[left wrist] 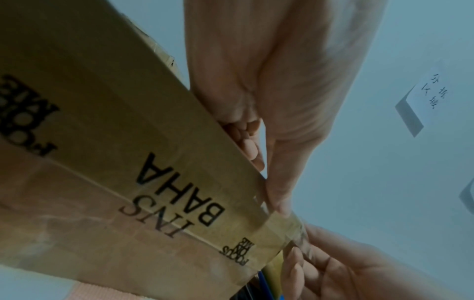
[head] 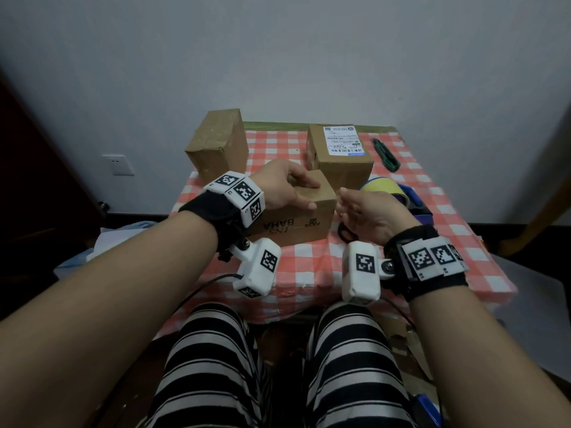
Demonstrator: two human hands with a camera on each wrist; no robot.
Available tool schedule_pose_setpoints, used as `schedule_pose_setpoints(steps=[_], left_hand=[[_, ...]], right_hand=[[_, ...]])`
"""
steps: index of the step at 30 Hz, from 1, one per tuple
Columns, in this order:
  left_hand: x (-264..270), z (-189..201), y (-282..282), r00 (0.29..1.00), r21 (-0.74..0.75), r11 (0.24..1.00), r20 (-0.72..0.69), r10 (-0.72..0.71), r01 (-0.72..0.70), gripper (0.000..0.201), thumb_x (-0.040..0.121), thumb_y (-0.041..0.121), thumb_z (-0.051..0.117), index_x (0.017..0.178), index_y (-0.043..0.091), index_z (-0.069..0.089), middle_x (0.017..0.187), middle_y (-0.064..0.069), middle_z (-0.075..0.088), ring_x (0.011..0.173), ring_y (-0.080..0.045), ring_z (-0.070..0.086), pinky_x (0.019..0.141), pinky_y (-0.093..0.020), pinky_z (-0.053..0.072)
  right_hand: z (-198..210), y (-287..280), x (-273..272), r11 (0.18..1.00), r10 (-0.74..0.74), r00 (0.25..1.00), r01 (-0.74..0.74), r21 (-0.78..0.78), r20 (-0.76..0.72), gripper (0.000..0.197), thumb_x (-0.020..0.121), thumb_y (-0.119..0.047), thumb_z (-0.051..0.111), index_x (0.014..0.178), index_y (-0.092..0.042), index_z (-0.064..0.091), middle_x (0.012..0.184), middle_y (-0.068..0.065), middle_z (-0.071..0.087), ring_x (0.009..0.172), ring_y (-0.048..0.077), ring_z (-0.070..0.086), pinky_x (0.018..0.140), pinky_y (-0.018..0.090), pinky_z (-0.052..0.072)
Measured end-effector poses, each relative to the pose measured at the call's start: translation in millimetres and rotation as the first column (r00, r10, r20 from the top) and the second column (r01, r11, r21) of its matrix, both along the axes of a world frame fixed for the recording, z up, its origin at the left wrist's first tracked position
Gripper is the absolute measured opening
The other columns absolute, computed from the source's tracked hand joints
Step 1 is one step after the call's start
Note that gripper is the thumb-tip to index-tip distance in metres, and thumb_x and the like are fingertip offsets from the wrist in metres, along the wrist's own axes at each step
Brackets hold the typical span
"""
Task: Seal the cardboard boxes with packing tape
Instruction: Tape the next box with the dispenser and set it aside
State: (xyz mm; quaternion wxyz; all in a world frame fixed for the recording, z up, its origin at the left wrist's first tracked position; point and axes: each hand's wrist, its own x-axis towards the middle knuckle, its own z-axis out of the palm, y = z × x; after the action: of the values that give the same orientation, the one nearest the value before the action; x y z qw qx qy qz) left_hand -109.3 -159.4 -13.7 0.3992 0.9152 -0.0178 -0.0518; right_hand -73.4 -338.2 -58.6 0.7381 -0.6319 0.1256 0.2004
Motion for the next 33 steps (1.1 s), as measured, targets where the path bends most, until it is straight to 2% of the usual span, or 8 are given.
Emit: schedule_pose_setpoints(steps=[6, 10, 13, 17, 22, 24, 29, 33], left_hand=[[0, 0, 0, 1.000, 0.012, 1.000, 0.007, -0.005, 0.005, 0.041, 0.072, 0.019, 0.083, 0.111, 0.024, 0.070, 0.106, 0.009, 0.059, 0.083, 0.004, 0.047, 0.068, -0.012, 0.035], [0, 2, 0, 1.000, 0.016, 1.000, -0.001, 0.002, -0.002, 0.040, 0.073, 0.020, 0.082, 0.111, 0.025, 0.070, 0.102, 0.011, 0.058, 0.083, 0.003, 0.047, 0.068, -0.013, 0.035], [0, 2, -1, 1.000, 0.015, 1.000, -0.008, -0.001, 0.001, 0.040, 0.073, 0.019, 0.082, 0.111, 0.024, 0.070, 0.096, 0.015, 0.055, 0.082, 0.003, 0.046, 0.067, -0.013, 0.035], [-1, 3, -1, 1.000, 0.016, 1.000, -0.003, 0.006, -0.006, 0.040, 0.072, 0.019, 0.082, 0.110, 0.025, 0.070, 0.094, 0.017, 0.054, 0.082, 0.002, 0.046, 0.067, -0.015, 0.035], [-1, 3, -1, 1.000, 0.031, 1.000, 0.000, 0.006, -0.006, 0.039, 0.072, 0.020, 0.083, 0.110, 0.026, 0.070, 0.093, 0.019, 0.053, 0.082, 0.002, 0.046, 0.070, -0.017, 0.036], [-1, 2, -1, 1.000, 0.025, 1.000, -0.002, 0.013, -0.013, 0.039, 0.072, 0.021, 0.083, 0.109, 0.026, 0.070, 0.096, 0.017, 0.055, 0.083, 0.002, 0.046, 0.074, -0.020, 0.036], [0, 1, -1, 1.000, 0.017, 1.000, -0.002, 0.013, -0.013, 0.040, 0.072, 0.020, 0.083, 0.109, 0.025, 0.070, 0.093, 0.017, 0.054, 0.080, 0.002, 0.046, 0.072, -0.019, 0.036], [1, 0, 0, 1.000, 0.009, 1.000, -0.006, 0.021, -0.021, 0.038, 0.070, 0.021, 0.085, 0.104, 0.028, 0.071, 0.102, 0.009, 0.061, 0.088, -0.005, 0.053, 0.079, -0.020, 0.041]], right_hand=[[2, 5, 0, 0.994, -0.002, 0.994, 0.013, -0.104, 0.108, 0.012, 0.091, 0.003, 0.062, 0.092, -0.008, 0.056, 0.080, 0.007, 0.064, 0.068, 0.014, 0.059, 0.061, 0.026, 0.053], [2, 5, -1, 0.983, 0.046, 0.989, -0.020, -0.180, 0.140, 0.010, 0.091, -0.005, 0.065, 0.085, -0.010, 0.059, 0.085, 0.011, 0.066, 0.086, 0.026, 0.060, 0.093, 0.042, 0.051], [1, 6, -2, 0.979, 0.031, 0.984, 0.005, -0.202, 0.174, 0.009, 0.091, -0.005, 0.064, 0.083, -0.007, 0.062, 0.093, 0.018, 0.065, 0.087, 0.028, 0.059, 0.086, 0.038, 0.053], [1, 9, -4, 0.967, 0.037, 0.983, 0.011, -0.256, 0.181, 0.008, 0.091, -0.003, 0.065, 0.085, -0.008, 0.061, 0.086, 0.014, 0.064, 0.069, 0.021, 0.059, 0.057, 0.025, 0.047], [-1, 8, -5, 0.928, 0.106, 0.961, -0.003, -0.372, 0.256, 0.015, 0.082, -0.003, 0.075, 0.092, -0.007, 0.064, 0.091, 0.017, 0.069, 0.077, 0.026, 0.065, 0.065, 0.031, 0.054], [1, 4, -6, 0.918, 0.109, 0.950, 0.017, -0.397, 0.293, 0.014, 0.083, 0.000, 0.071, 0.095, -0.006, 0.068, 0.089, 0.013, 0.071, 0.075, 0.023, 0.066, 0.066, 0.030, 0.056], [17, -4, -16, 0.947, 0.105, 0.937, 0.009, -0.321, 0.334, 0.020, 0.091, 0.008, 0.056, 0.093, -0.010, 0.067, 0.098, 0.013, 0.072, 0.084, 0.021, 0.067, 0.088, 0.036, 0.056], [23, -4, -26, 0.910, 0.219, 0.912, -0.062, -0.411, 0.347, 0.018, 0.082, -0.003, 0.074, 0.097, -0.010, 0.069, 0.098, 0.013, 0.070, 0.088, 0.021, 0.066, 0.085, 0.034, 0.057]])
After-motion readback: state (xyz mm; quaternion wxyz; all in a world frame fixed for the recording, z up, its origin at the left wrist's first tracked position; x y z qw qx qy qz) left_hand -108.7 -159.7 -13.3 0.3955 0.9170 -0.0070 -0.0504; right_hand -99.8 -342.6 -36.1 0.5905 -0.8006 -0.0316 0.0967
